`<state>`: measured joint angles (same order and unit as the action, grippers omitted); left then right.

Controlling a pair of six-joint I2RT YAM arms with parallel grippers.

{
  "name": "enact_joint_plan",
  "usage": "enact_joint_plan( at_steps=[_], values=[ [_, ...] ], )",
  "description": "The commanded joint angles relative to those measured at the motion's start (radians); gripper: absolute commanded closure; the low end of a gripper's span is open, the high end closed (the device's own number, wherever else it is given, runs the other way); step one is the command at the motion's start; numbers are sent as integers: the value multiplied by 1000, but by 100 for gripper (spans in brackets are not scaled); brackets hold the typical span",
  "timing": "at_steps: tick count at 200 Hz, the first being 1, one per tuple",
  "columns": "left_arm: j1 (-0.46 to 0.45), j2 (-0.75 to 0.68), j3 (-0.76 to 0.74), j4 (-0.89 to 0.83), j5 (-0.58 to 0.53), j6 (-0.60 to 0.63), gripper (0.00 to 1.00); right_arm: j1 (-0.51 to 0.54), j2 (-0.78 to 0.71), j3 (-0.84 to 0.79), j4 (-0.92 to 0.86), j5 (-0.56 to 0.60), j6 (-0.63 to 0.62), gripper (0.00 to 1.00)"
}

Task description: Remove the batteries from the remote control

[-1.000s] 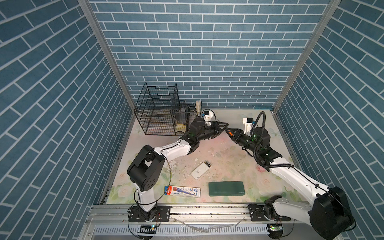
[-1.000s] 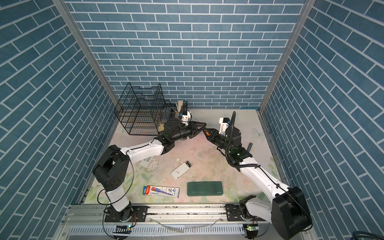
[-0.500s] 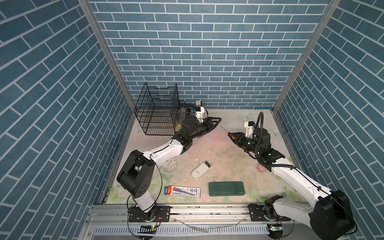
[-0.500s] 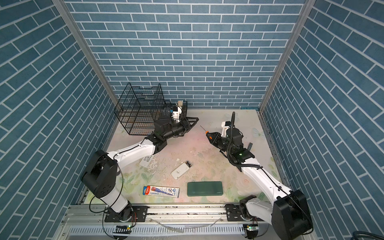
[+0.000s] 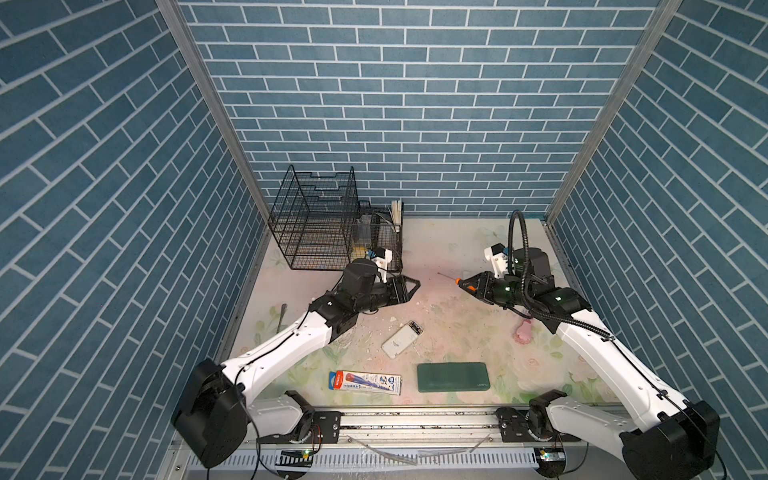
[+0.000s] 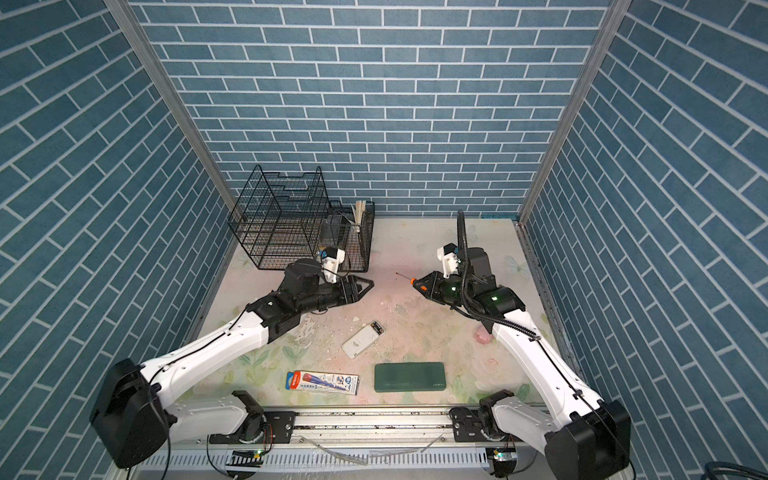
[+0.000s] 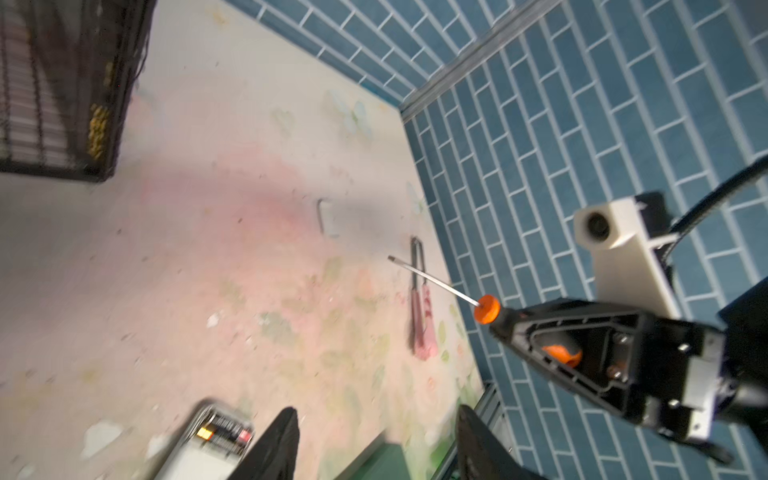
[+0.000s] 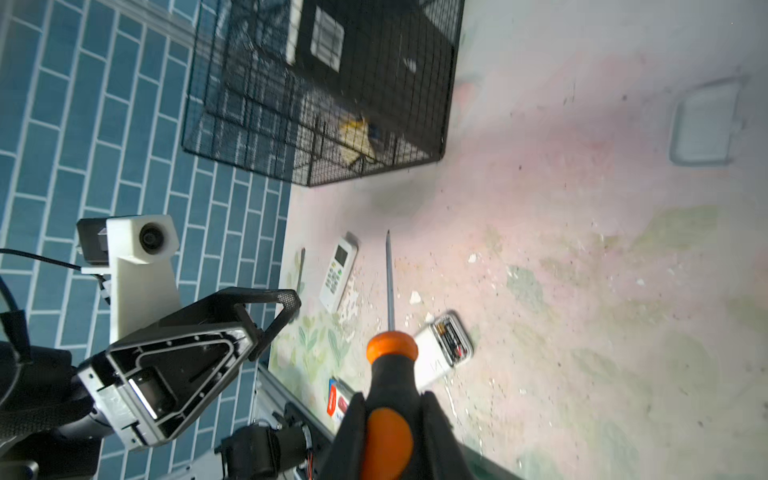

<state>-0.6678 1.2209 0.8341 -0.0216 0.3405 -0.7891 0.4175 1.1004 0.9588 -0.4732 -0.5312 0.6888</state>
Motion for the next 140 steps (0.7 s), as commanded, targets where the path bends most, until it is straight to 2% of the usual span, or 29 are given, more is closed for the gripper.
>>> enact_joint_plan(
  at_steps=[1,12,40,62,98,140],
  values=[
    [-15,-12,-63,-202,-48,93,32,-2,0,57,-194,-83,-135,100],
    [-23,-5,-75,-235,-57,118,26,1,3,68,-233,-89,-171,100],
    [-47,51,-66,-306,-69,185,23,9,2,83,-306,-79,-211,100],
    [-55,111,-48,-341,-41,231,16,22,-2,80,-330,-73,-213,100],
    [-105,201,31,-453,-94,343,16,59,13,77,-374,-37,-192,100],
    [-156,267,79,-503,-180,410,16,88,3,6,-284,-21,-88,100]
  ],
)
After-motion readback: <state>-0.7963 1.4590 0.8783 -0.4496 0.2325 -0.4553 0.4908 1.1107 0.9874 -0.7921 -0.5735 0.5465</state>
